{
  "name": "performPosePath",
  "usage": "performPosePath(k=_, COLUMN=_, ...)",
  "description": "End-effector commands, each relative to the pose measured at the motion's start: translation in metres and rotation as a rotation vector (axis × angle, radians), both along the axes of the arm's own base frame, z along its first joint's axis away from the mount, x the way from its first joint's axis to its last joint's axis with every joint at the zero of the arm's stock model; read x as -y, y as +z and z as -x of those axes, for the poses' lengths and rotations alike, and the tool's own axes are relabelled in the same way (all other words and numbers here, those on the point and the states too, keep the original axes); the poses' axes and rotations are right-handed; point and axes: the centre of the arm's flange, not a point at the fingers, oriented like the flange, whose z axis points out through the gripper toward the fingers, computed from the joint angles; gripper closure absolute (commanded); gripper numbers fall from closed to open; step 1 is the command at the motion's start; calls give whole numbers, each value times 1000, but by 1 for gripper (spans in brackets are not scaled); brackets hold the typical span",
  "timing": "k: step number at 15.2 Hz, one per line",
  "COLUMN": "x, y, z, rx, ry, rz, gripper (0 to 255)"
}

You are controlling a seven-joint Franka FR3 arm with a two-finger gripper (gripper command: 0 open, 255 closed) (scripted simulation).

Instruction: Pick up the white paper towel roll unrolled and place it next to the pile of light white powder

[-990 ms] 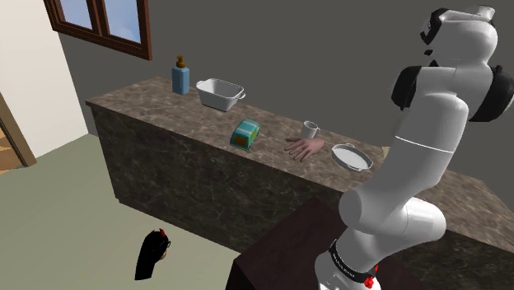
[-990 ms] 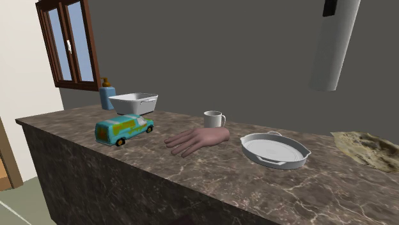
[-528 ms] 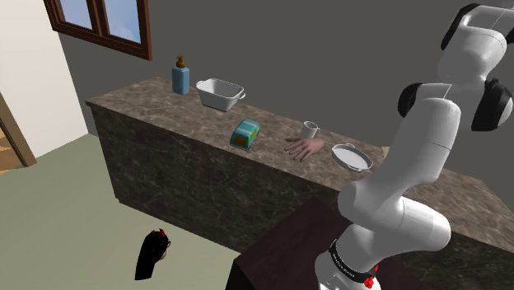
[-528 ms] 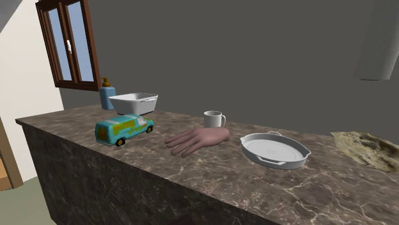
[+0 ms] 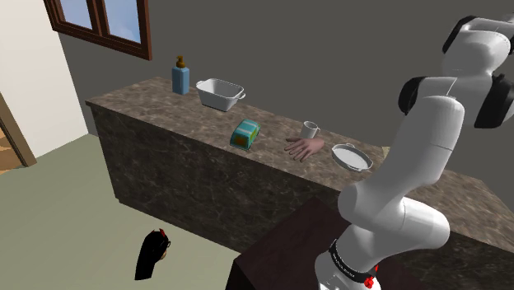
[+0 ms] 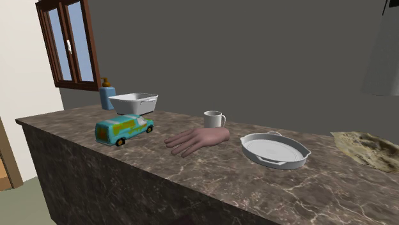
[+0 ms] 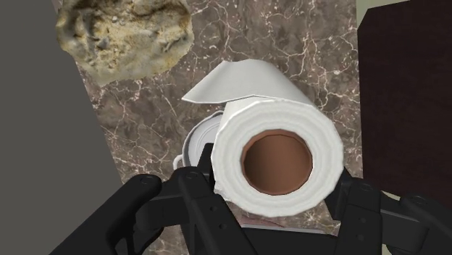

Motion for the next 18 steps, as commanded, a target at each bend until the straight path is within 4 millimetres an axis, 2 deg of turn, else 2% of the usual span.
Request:
performPosePath(k=1, x=-1, y=-11, z=0, rx=0, ry=0, rz=0, gripper=255)
performPosePath(k=18, x=-1, y=-101, z=0, rx=0, ry=0, rz=0, gripper=255)
